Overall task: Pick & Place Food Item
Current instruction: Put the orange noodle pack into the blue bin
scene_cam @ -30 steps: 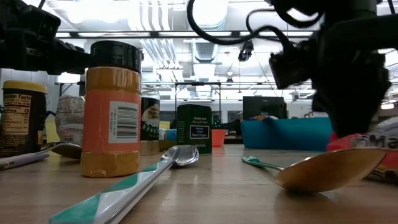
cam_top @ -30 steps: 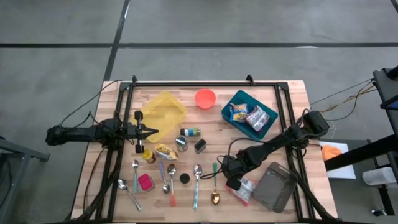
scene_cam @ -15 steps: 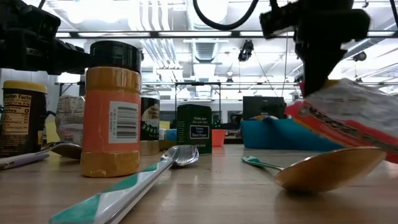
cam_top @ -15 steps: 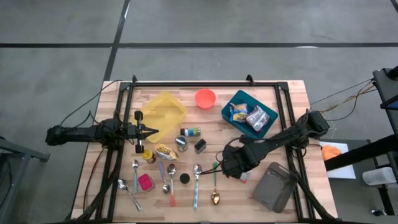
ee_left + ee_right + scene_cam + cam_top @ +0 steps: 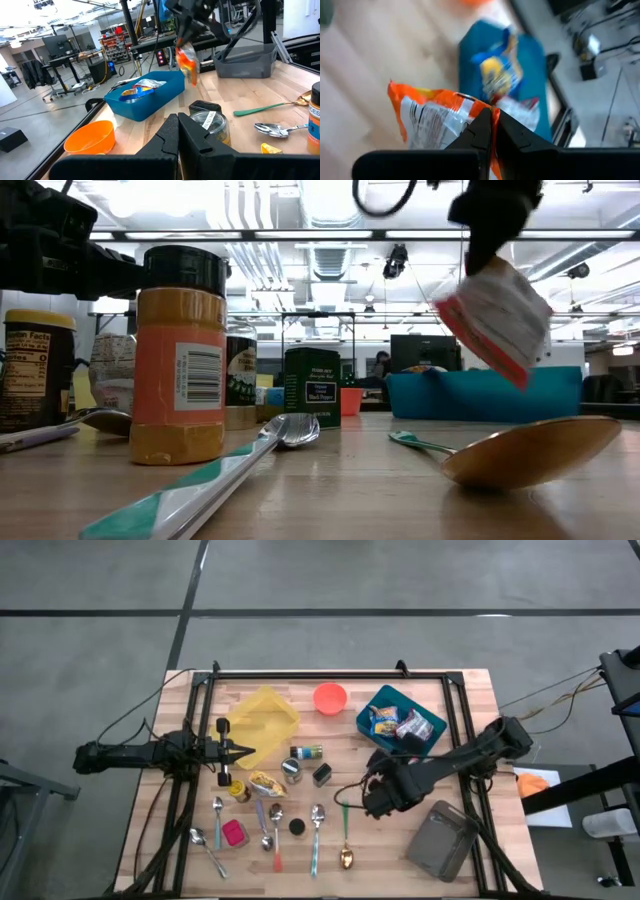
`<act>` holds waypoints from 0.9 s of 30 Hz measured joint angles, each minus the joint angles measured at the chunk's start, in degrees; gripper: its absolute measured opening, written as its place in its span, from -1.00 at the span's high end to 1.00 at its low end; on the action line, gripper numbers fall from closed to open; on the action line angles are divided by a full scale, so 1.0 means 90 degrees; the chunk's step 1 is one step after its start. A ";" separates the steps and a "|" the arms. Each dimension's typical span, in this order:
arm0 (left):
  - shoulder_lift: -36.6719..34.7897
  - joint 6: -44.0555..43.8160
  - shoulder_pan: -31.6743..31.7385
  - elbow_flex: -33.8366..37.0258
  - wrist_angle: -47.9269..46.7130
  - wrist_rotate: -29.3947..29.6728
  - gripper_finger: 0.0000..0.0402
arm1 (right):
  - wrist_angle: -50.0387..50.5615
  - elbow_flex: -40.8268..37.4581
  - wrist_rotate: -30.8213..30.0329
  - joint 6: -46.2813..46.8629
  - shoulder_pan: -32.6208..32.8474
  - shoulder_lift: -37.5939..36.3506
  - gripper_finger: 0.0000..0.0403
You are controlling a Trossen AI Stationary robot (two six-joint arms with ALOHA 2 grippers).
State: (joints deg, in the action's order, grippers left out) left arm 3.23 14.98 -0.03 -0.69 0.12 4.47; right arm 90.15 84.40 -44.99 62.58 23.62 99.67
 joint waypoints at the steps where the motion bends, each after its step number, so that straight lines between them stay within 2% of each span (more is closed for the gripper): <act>1: 0.0000 0.0000 0.0000 0.0000 0.0000 0.0000 1.00 | 0.0007 -0.0006 -0.0287 0.0105 -0.0001 -0.0112 0.95; 6: 0.0000 -0.0001 0.0000 0.0000 0.0002 0.0002 1.00 | -0.0012 -0.0125 -0.1632 0.0385 -0.0025 -0.0617 0.95; 15: 0.0000 0.0000 0.0000 0.0000 0.0001 0.0000 1.00 | -0.0014 -0.0153 -0.2915 0.0361 -0.0701 -0.1308 0.95; 23: 0.0000 -0.0002 0.0000 0.0000 0.0000 0.0000 1.00 | -0.0096 -0.0341 -0.3026 0.0337 -0.2018 -0.1490 0.95; 27: 0.0000 -0.0002 0.0000 0.0000 0.0000 0.0000 1.00 | -0.0566 -0.0723 -0.3025 0.0312 -0.2618 -0.1488 0.95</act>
State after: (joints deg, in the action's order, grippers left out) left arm 3.22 14.96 -0.03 -0.69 0.12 4.47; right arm 85.05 77.90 -72.21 65.39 0.06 86.28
